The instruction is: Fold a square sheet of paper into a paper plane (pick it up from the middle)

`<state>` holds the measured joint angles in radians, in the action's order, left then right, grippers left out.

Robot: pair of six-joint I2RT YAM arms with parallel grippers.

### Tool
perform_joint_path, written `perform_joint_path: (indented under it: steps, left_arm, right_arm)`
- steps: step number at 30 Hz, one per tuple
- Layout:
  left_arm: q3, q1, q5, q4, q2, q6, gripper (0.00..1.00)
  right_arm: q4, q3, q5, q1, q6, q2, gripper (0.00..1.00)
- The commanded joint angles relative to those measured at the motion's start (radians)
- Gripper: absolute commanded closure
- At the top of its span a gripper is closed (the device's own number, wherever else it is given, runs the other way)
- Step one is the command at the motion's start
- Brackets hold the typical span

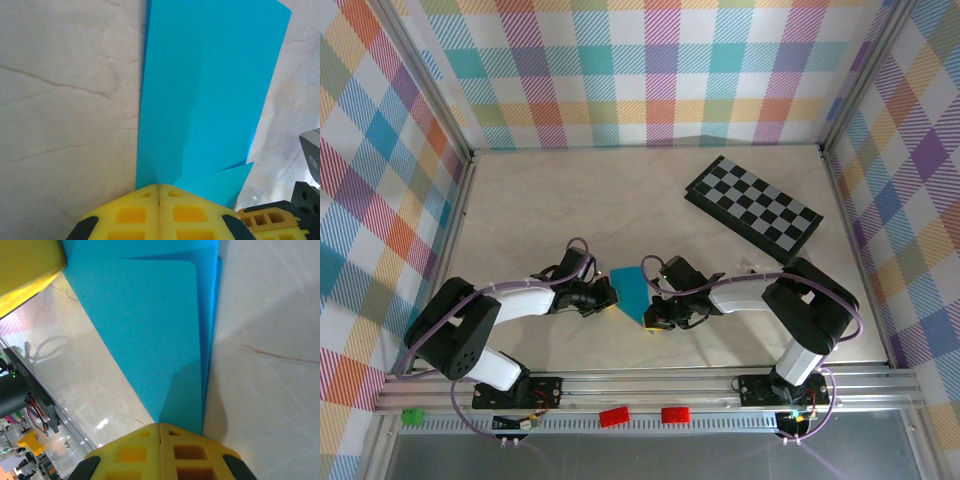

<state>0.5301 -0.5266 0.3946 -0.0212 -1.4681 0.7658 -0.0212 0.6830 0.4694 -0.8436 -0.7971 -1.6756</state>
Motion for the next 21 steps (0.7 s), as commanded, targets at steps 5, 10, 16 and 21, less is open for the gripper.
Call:
perform_joint_path:
  steps: [5, 10, 16, 21]
  left_arm:
    - [-0.034, 0.022, -0.136, 0.056, 0.125, 0.046, 0.93]
    - [-0.064, 0.022, -0.162, 0.052, 0.186, 0.038, 0.92]
    - [-0.082, 0.022, -0.099, -0.026, 0.175, 0.054, 0.87]
    - [-0.064, 0.026, -0.064, -0.039, 0.177, 0.059, 0.76]
  right_arm:
    - [0.263, 0.061, -0.116, 0.011, 0.22, 0.026, 0.96]
    - [0.195, 0.063, -0.138, 0.011, 0.278, 0.137, 0.86]
    - [0.181, 0.052, -0.225, 0.09, 0.215, 0.176, 0.78]
    - [0.033, 0.048, -0.077, 0.133, 0.165, 0.104, 0.64]
